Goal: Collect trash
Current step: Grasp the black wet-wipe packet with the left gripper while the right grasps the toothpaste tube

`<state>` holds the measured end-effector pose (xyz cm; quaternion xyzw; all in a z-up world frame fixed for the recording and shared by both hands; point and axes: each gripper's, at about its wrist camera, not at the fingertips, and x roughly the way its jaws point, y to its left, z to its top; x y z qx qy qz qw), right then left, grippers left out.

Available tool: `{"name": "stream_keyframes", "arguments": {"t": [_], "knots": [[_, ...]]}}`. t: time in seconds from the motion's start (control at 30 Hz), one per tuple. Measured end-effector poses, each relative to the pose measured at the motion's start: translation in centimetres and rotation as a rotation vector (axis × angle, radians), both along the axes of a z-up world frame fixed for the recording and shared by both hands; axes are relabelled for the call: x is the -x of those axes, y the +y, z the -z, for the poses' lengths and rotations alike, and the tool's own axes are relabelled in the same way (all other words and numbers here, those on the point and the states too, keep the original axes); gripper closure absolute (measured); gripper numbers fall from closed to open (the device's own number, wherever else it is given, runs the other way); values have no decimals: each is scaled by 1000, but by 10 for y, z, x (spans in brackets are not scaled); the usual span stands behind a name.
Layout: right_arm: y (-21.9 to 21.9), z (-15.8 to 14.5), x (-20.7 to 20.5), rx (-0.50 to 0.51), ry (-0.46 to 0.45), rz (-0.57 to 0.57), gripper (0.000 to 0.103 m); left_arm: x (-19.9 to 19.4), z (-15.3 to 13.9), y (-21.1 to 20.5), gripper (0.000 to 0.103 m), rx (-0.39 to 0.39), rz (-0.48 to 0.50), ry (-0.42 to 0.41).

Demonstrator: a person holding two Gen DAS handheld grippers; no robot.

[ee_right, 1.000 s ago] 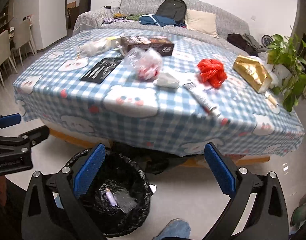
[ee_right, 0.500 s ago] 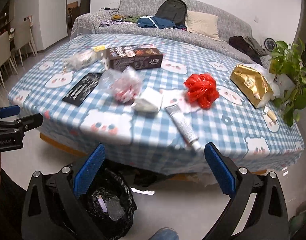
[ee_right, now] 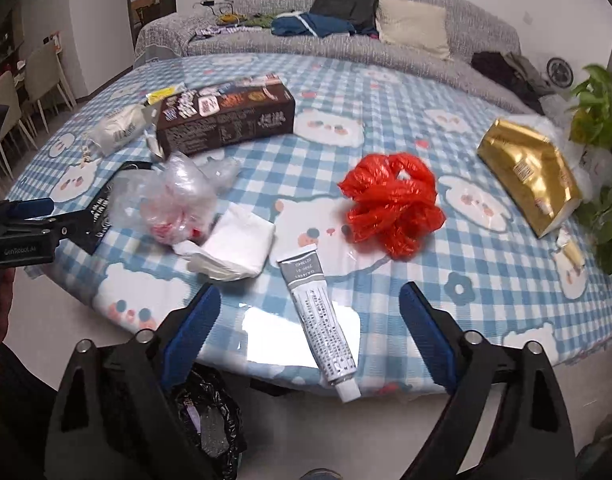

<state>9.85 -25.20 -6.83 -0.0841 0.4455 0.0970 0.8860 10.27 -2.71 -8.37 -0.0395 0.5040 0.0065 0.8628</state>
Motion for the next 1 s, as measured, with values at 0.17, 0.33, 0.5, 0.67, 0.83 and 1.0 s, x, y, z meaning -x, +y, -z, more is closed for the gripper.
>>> {"name": "stream_keyframes", "arguments": {"t": [0.17,0.33,0.5,0.67,0.83,1.0], "knots": [[0,15,-14,-16,51,-7,26,-21,7,-3,9,-7,3,13],[9,21,-14,-2,75,-37,35,-35,10,-9,13,-22,16,17],[9,26,-12,-8,95,-33,47,-37,11,-15,17,-79,8,2],[8,24,-12,-20,101,-13,71,-36,8,-20,38,-82,11,-5],[11,24,-11,-10,104,-3,81,-34,6,-20,48,-81,11,-12],[10,23,-13,-25,110,7,81,-30,3,-20,65,-81,12,-18]]}}
